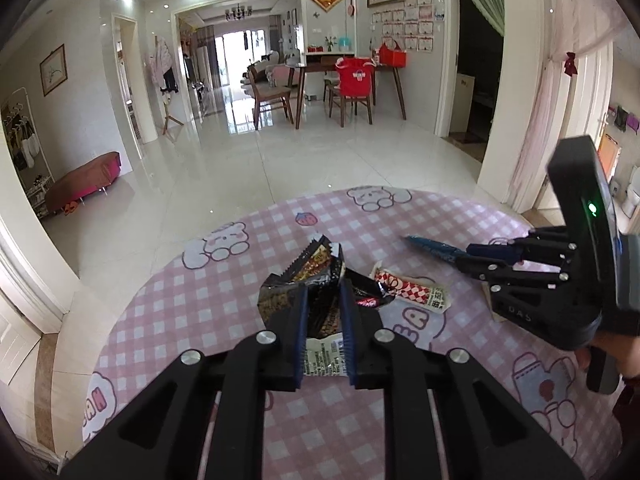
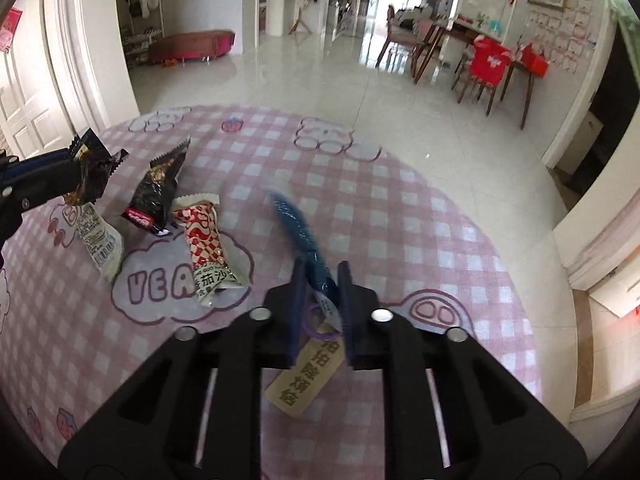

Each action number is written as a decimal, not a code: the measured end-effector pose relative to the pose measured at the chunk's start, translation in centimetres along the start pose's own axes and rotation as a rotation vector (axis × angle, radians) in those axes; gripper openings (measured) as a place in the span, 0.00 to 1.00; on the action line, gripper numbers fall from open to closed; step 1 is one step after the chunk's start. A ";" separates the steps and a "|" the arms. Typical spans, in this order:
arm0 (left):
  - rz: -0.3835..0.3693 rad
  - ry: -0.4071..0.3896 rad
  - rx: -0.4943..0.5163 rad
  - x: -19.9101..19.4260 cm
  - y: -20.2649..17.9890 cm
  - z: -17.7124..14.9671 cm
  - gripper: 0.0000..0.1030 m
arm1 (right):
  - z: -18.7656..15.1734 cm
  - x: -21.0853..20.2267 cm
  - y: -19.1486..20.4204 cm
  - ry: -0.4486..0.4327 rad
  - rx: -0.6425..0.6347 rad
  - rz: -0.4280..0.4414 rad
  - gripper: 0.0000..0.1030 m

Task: Collect trash
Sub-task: 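Grasp the black snack bag with the left tool while the right tool grasps the blue stick, then carry the black bag and blue stick over the bucket and open both tools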

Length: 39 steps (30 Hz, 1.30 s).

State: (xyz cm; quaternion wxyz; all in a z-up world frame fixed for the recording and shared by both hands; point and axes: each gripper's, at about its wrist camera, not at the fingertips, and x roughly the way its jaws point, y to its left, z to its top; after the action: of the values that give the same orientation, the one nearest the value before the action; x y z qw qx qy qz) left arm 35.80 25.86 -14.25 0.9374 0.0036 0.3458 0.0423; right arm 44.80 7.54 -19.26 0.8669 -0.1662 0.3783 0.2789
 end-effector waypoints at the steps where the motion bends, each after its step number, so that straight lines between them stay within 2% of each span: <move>1: -0.001 -0.006 -0.003 -0.4 0.0 0.1 0.14 | -0.1 -0.7 -0.1 -0.021 0.014 0.009 0.11; 7: -0.028 -0.068 0.003 -4.5 -1.2 1.0 0.14 | -0.8 -6.4 -1.2 -0.121 0.106 0.082 0.09; 11: -0.070 -0.108 0.020 -7.6 -3.0 1.9 0.14 | -2.0 -10.7 -2.0 -0.170 0.146 0.097 0.09; 16: -0.142 -0.143 0.081 -11.4 -7.8 2.1 0.14 | -5.1 -16.0 -4.3 -0.237 0.226 0.124 0.09; 23: -0.265 -0.156 0.209 -15.0 -17.8 1.1 0.14 | -13.1 -22.9 -9.3 -0.303 0.353 0.078 0.09; 27: -0.350 -0.134 0.283 -15.6 -24.3 -0.1 0.14 | -19.0 -26.2 -13.0 -0.335 0.458 0.034 0.09; 35: -0.523 -0.028 0.400 -13.3 -36.6 -3.9 0.14 | -31.3 -30.2 -20.2 -0.338 0.689 -0.108 0.09; 39: -0.596 0.056 0.439 -10.9 -42.0 -6.2 0.14 | -35.7 -30.7 -22.1 -0.325 0.784 -0.156 0.09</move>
State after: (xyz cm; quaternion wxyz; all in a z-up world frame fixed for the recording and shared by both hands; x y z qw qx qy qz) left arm 26.77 -17.03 -13.42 0.8757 0.1028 0.3578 -0.3075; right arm 21.02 -38.73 -18.12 0.9312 0.1936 0.3005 0.0704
